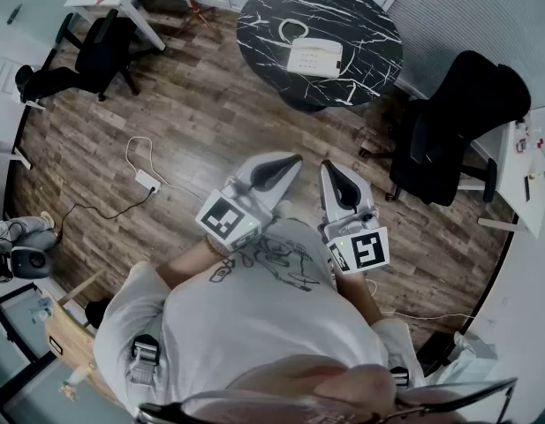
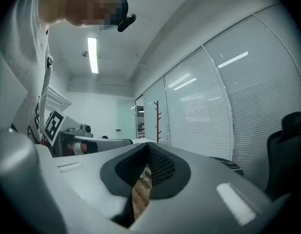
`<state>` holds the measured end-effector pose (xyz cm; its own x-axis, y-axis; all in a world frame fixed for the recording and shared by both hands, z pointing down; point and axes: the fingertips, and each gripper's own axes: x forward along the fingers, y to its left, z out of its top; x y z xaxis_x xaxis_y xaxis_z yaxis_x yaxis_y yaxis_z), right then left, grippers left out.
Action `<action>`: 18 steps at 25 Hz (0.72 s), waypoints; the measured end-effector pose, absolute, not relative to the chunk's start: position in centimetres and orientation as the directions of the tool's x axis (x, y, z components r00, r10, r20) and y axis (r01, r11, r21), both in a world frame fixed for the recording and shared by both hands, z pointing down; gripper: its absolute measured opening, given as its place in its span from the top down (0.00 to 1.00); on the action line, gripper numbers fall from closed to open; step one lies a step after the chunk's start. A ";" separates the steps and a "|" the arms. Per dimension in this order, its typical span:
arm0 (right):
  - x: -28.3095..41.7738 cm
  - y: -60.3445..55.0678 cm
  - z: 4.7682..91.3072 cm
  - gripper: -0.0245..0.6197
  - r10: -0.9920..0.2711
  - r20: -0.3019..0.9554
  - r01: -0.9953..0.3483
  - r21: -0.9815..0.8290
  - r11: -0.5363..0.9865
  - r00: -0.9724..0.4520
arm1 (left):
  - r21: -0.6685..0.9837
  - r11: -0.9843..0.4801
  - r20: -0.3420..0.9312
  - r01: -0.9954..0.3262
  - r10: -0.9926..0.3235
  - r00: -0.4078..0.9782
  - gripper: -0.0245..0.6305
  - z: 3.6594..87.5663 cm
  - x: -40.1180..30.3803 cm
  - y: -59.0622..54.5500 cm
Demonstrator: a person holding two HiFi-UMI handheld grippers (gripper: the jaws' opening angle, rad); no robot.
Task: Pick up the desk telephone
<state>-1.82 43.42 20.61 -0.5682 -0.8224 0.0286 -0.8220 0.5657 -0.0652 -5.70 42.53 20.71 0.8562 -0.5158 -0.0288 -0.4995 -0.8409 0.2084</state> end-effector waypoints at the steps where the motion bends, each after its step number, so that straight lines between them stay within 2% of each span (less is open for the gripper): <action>1: -1.7 43.5 20.7 0.95 -0.822 0.030 -0.822 -0.064 0.566 -0.569 | 0.206 -0.841 -0.030 -0.500 -0.516 0.856 0.96 20.8 -5.6 42.6; 18: 0.0 44.7 21.4 0.95 -0.804 0.028 -0.803 -0.073 0.591 -0.594 | 0.251 -0.812 -0.043 -0.526 -0.553 0.832 0.96 21.5 -4.0 43.1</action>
<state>-0.05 44.69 21.39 -0.5943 -0.8038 0.0278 -0.8032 0.5913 -0.0729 -4.00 43.10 21.49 0.8323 -0.5526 -0.0434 -0.5263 -0.8124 0.2511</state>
